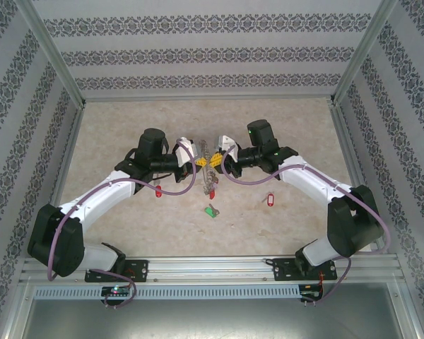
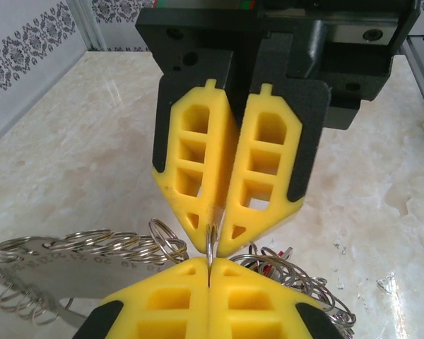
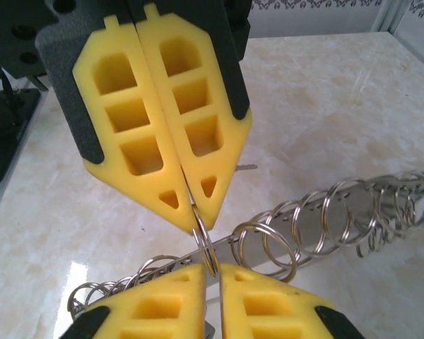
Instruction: Put the keys on the keyring
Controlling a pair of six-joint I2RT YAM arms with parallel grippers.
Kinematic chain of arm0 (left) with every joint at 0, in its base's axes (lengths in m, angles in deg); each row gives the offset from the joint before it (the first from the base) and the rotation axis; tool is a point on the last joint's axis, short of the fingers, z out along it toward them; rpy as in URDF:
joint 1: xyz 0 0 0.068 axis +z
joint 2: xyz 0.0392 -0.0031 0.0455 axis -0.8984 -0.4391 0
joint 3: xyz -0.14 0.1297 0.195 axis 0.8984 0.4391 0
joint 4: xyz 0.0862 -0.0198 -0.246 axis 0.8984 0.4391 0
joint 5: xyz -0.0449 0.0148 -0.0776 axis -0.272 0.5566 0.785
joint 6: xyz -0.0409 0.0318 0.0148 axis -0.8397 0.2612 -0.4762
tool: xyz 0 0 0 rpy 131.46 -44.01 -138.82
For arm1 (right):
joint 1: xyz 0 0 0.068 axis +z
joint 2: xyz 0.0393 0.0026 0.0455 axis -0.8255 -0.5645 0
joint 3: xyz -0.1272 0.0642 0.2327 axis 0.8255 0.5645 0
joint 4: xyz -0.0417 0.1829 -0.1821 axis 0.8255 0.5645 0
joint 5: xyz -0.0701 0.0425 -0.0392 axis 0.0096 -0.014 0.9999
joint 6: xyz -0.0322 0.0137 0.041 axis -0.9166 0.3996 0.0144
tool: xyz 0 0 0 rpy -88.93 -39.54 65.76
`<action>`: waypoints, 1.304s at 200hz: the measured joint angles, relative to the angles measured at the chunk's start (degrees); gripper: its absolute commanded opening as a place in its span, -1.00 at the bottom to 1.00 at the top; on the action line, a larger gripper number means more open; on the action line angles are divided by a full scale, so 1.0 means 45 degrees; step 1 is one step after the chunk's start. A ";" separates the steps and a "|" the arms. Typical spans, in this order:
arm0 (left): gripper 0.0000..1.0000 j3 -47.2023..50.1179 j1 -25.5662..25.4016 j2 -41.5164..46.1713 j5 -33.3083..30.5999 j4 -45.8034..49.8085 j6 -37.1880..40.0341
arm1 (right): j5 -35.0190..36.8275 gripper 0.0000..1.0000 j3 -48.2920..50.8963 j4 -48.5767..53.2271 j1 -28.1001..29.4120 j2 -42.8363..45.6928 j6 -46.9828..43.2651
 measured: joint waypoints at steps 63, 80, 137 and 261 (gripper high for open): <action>-1.00 0.0000 0.0000 0.0000 0.0058 0.0005 0.0000 | -0.0087 -0.81 0.0000 -0.0092 0.0010 0.0000 0.0073; -1.00 0.0000 0.0000 0.0000 0.0058 0.0010 -0.0005 | -0.0087 -1.00 0.0000 -0.0107 0.0005 0.0000 0.0083; -0.69 -0.0423 0.0000 -0.0097 0.0112 0.0782 0.0359 | -0.0131 -1.00 -0.0005 -0.0141 0.0010 0.0010 0.0117; -0.70 -0.1394 0.0000 -0.0573 0.0262 0.2735 0.1452 | -0.0131 -1.00 0.0000 -0.0131 0.0015 0.0044 0.0117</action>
